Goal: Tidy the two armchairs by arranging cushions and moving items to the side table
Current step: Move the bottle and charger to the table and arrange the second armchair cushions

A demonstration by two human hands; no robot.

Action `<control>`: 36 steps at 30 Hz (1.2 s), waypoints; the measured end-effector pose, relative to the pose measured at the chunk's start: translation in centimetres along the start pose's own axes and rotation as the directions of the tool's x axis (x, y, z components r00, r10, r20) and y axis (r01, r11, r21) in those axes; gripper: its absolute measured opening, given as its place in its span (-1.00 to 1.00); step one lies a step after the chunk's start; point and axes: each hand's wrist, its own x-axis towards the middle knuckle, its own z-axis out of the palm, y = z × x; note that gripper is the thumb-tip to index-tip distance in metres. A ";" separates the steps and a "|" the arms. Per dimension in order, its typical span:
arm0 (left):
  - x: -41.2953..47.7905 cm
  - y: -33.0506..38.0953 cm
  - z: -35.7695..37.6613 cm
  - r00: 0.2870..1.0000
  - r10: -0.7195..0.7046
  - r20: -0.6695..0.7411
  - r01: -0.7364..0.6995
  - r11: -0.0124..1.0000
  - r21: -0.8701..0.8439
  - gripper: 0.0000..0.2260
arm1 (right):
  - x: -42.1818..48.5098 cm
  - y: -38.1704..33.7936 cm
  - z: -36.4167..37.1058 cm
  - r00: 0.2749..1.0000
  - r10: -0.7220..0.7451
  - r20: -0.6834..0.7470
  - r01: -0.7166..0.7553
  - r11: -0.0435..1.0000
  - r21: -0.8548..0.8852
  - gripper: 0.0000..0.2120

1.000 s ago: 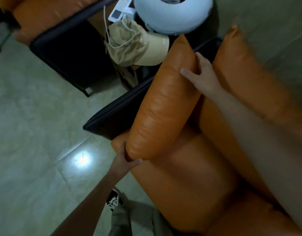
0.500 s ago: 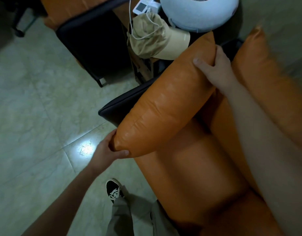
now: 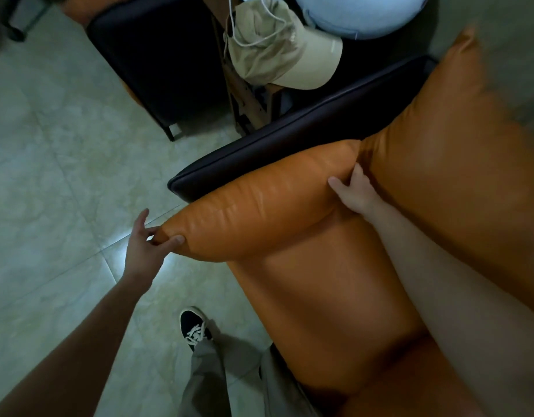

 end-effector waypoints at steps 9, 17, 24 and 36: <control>-2.7 -2.4 3.8 0.998 0.024 0.060 -0.010 0.974 -0.228 -0.22 | 1.5 1.8 0.2 0.973 -0.227 -0.047 0.230 0.925 0.303 -0.21; -3.0 -0.7 5.5 0.983 0.166 -0.074 -0.178 0.963 -0.202 -0.43 | 2.7 0.4 0.1 0.908 -0.347 -0.235 0.400 0.884 0.241 -0.42; -2.5 1.0 4.7 0.984 0.160 -0.073 -0.168 0.978 -0.121 -0.45 | 1.9 -0.8 -1.5 0.897 -0.376 -0.233 0.415 0.897 0.150 -0.47; -3.8 0.9 5.9 0.927 0.230 -0.296 -0.124 0.933 0.338 -0.17 | -1.5 -0.4 3.9 0.821 -0.480 -0.308 0.349 0.850 -0.395 -0.25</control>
